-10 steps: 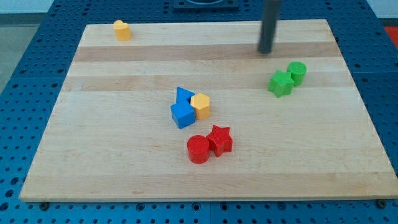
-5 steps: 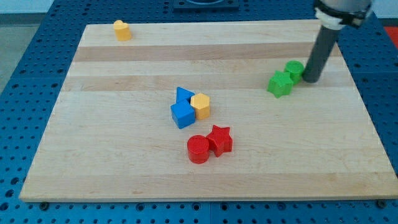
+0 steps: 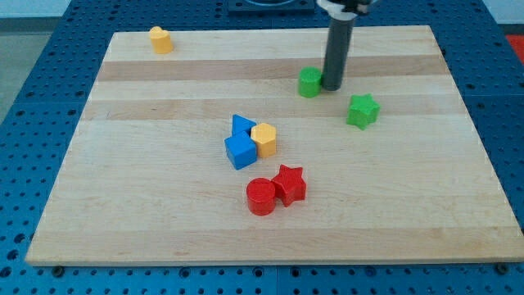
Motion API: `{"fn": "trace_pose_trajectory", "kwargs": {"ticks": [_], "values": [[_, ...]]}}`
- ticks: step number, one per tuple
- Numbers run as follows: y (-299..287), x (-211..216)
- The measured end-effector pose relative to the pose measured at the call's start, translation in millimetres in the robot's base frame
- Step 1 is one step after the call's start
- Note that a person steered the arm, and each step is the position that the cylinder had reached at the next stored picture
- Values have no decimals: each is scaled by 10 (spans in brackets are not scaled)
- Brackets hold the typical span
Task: Move the green circle below the yellow heart
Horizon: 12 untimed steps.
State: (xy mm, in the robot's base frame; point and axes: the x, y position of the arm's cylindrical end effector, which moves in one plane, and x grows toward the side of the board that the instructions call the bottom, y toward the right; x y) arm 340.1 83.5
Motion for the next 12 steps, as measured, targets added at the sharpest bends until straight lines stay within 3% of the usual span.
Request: {"fn": "trace_pose_trajectory", "kwargs": {"ticks": [7, 12], "values": [[-2301, -36], [-2851, -524]]}}
